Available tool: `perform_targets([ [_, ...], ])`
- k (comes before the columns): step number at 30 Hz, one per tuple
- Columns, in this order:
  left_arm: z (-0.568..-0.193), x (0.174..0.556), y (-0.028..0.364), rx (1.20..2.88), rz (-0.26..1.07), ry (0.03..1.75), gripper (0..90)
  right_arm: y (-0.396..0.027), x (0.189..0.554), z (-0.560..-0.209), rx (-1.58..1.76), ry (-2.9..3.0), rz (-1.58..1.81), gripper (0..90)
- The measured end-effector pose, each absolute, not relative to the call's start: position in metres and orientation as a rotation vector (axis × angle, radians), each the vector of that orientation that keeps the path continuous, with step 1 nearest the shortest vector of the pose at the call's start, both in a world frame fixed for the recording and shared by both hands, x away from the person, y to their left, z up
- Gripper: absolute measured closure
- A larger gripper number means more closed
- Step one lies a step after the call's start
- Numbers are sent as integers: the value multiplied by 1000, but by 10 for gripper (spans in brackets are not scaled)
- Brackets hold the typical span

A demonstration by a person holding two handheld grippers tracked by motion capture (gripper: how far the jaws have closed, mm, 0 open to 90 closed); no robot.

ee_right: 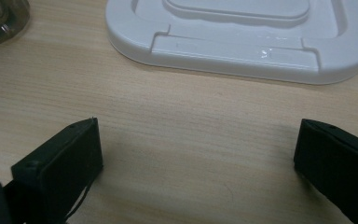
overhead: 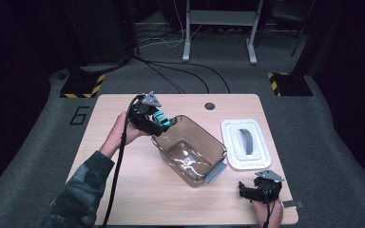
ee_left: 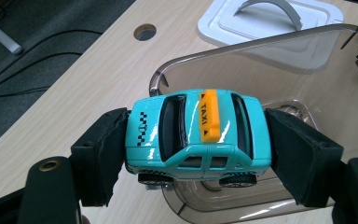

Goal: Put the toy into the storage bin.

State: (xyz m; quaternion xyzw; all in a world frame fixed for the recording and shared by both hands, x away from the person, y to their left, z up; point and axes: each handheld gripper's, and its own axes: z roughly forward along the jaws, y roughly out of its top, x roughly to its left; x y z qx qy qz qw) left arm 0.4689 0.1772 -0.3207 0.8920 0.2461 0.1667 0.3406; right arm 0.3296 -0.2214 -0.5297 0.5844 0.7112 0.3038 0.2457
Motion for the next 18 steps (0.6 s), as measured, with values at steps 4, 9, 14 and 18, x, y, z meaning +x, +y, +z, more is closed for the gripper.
perform_targets([
  [4, -321, 472, 170, 2337, 424, 630, 245, -222, 330, -530, 1591, 1942, 829, 5],
  [9, -322, 476, 159, 2355, 407, 621, 245, -222, 330, -530, 1591, 1942, 829, 4],
  [14, -324, 480, 149, 2377, 391, 610, 245, -222, 330, -530, 1592, 1941, 829, 4],
  [18, -326, 483, 140, 2399, 373, 602, 244, -222, 330, -530, 1591, 1942, 829, 5],
])
